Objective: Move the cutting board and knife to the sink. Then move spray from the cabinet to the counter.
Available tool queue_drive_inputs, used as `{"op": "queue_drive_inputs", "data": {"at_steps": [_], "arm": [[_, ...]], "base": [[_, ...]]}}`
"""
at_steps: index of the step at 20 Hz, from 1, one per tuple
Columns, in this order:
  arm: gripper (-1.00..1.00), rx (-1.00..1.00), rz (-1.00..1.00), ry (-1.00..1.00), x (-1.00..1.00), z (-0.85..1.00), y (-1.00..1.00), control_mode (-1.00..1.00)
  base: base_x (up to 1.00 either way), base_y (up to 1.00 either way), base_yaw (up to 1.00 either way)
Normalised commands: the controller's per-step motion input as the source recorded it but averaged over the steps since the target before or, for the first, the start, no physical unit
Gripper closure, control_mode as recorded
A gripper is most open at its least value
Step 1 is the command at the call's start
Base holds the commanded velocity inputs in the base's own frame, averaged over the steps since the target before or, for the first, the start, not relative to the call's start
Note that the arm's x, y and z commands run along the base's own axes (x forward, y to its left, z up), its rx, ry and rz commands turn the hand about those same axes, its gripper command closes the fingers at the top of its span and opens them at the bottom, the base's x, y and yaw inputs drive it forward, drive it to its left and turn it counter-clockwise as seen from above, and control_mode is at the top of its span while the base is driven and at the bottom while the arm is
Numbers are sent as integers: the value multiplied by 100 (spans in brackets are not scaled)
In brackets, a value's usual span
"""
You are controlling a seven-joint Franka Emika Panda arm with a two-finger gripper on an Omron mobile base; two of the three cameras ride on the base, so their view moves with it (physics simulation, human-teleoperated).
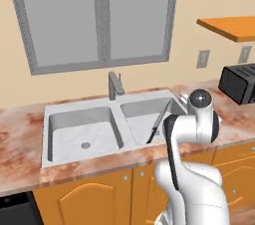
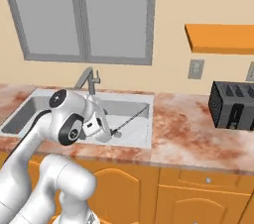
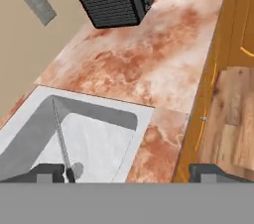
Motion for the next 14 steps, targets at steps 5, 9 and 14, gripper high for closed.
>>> {"op": "queue_drive_inputs", "data": {"at_steps": [5, 9, 14], "arm": [[-100, 0, 0, 0, 0, 0, 0, 100], [-100, 0, 0, 0, 0, 0, 0, 100], [-100, 0, 0, 0, 0, 0, 0, 100]], "base": [[-37, 11, -98], [-4, 1, -100], [0, 0, -100]]}}
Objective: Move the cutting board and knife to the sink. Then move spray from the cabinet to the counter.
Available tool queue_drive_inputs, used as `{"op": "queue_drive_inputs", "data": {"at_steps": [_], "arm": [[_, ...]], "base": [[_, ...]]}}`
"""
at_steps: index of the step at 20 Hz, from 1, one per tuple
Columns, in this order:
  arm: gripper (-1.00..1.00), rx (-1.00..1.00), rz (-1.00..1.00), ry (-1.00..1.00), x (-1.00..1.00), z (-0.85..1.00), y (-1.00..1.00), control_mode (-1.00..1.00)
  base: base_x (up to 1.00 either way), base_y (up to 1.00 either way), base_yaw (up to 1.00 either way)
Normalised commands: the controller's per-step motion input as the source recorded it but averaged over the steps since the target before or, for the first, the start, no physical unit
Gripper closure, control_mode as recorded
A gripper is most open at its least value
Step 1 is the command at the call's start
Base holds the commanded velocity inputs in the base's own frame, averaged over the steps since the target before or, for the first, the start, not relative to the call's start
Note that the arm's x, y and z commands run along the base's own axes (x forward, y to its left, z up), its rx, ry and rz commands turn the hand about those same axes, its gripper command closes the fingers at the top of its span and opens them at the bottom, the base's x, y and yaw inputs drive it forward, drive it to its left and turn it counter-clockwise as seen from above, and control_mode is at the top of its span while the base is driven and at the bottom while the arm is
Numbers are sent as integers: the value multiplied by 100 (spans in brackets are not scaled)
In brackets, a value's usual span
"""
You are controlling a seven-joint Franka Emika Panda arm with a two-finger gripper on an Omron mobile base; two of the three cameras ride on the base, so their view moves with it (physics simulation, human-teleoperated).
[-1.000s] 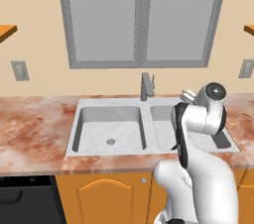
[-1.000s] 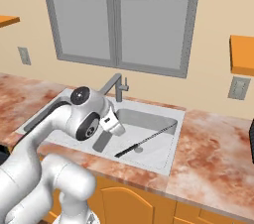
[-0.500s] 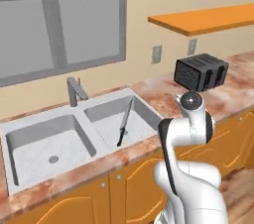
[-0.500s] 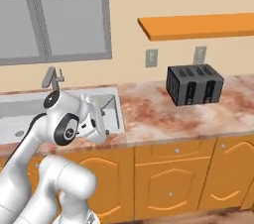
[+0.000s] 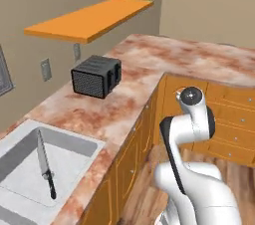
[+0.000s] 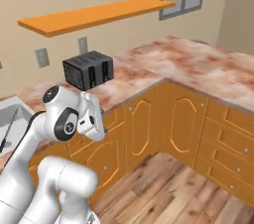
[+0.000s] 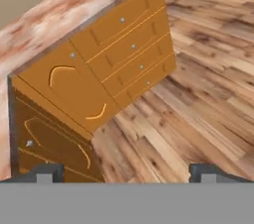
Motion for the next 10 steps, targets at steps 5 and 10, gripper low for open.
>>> {"op": "queue_drive_inputs", "data": {"at_steps": [5, 10], "arm": [[-100, 0, 0, 0, 0, 0, 0, 100], [-100, 0, 0, 0, 0, 0, 0, 100]], "base": [[1, -39, -98], [4, -68, -95]]}}
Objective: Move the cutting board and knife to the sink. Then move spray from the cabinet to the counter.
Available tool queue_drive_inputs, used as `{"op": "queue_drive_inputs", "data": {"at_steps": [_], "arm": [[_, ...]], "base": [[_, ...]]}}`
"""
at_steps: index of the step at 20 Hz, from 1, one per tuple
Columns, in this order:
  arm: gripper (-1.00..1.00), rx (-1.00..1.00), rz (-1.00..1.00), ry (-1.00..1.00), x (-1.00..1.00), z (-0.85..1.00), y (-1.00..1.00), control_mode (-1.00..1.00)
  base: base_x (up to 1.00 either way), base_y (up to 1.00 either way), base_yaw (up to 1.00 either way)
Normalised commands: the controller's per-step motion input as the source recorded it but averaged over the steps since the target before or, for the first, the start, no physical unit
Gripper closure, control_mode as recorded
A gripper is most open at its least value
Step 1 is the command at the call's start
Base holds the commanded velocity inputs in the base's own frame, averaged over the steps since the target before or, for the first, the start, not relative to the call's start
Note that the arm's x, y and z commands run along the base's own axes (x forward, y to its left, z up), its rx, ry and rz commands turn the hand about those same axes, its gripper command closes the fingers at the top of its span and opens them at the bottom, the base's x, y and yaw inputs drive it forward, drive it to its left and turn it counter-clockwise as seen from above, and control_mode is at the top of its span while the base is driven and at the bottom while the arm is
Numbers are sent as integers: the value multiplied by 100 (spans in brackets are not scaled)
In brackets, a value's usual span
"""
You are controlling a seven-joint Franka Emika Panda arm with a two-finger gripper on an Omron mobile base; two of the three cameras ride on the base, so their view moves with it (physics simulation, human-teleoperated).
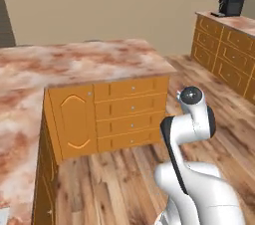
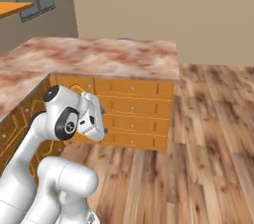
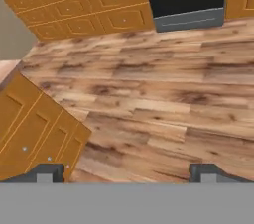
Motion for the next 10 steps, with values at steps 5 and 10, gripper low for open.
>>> {"op": "queue_drive_inputs", "data": {"at_steps": [5, 10], "arm": [[-100, 0, 0, 0, 0, 0, 0, 100], [-100, 0, 0, 0, 0, 0, 0, 100]], "base": [[8, -87, -90], [48, -83, -79]]}}
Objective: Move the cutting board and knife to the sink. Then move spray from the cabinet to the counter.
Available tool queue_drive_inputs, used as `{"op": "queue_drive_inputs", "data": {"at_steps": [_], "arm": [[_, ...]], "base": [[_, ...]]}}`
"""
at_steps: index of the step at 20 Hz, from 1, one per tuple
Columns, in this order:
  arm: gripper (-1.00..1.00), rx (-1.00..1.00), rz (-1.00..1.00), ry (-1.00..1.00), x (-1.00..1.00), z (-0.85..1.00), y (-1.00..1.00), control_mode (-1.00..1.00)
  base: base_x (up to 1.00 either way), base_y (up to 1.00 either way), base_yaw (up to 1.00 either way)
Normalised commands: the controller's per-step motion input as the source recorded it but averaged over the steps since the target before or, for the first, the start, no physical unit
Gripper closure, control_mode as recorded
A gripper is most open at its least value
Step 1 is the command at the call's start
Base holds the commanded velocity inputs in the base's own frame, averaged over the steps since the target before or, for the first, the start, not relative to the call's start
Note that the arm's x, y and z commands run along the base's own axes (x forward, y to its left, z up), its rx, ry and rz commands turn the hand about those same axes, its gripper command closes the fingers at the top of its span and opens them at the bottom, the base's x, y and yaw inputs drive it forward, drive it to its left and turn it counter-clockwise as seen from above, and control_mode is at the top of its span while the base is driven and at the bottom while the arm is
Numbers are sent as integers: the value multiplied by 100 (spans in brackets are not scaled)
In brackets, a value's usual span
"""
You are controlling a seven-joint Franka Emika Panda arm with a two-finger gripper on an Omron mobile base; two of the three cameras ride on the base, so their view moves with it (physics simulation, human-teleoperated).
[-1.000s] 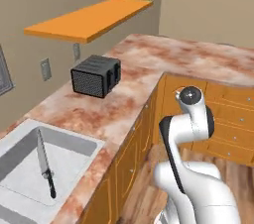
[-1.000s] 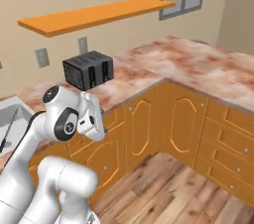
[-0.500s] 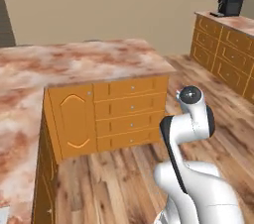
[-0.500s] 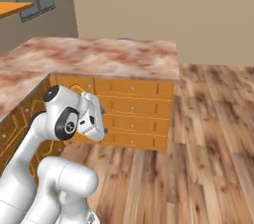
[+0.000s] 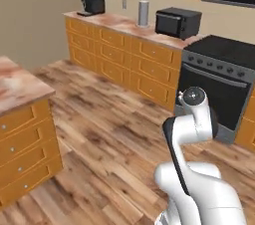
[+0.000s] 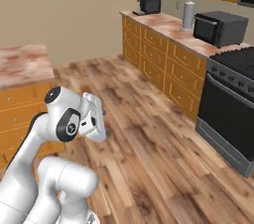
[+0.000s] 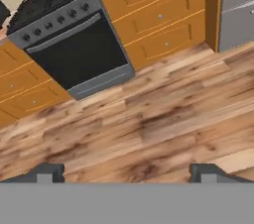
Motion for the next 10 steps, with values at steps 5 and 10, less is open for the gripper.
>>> {"op": "queue_drive_inputs", "data": {"at_steps": [5, 10], "arm": [[-100, 0, 0, 0, 0, 0, 0, 100], [-100, 0, 0, 0, 0, 0, 0, 100]], "base": [[82, -64, -72], [84, -58, -73]]}}
